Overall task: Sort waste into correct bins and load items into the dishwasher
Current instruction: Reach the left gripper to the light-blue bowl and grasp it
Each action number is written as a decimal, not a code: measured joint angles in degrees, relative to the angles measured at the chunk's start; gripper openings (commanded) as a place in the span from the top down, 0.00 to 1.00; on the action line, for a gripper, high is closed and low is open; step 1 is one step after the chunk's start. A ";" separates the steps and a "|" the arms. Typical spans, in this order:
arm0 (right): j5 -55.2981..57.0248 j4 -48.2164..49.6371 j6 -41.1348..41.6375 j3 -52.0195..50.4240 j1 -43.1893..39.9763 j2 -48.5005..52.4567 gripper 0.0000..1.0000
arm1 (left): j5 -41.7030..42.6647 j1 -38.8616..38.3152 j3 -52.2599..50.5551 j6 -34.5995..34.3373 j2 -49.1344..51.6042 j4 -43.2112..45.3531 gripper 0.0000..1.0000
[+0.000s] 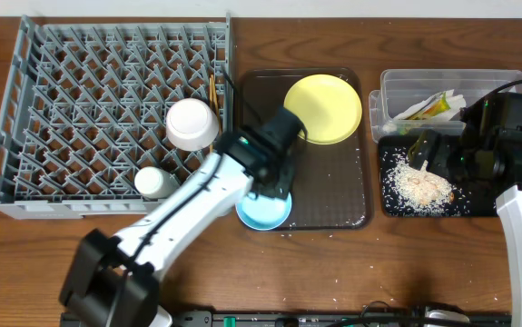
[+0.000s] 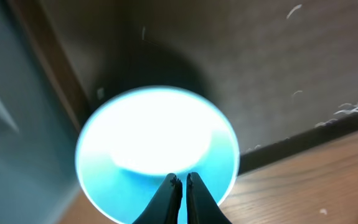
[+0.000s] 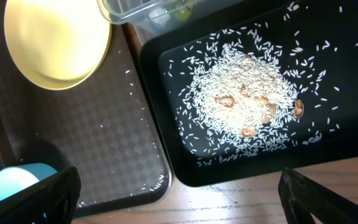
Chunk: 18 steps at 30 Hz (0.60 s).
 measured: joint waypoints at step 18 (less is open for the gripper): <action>0.00 0.00 0.00 0.00 0.00 0.00 0.01 | 8.33 -4.85 -8.02 -10.73 10.34 26.58 0.92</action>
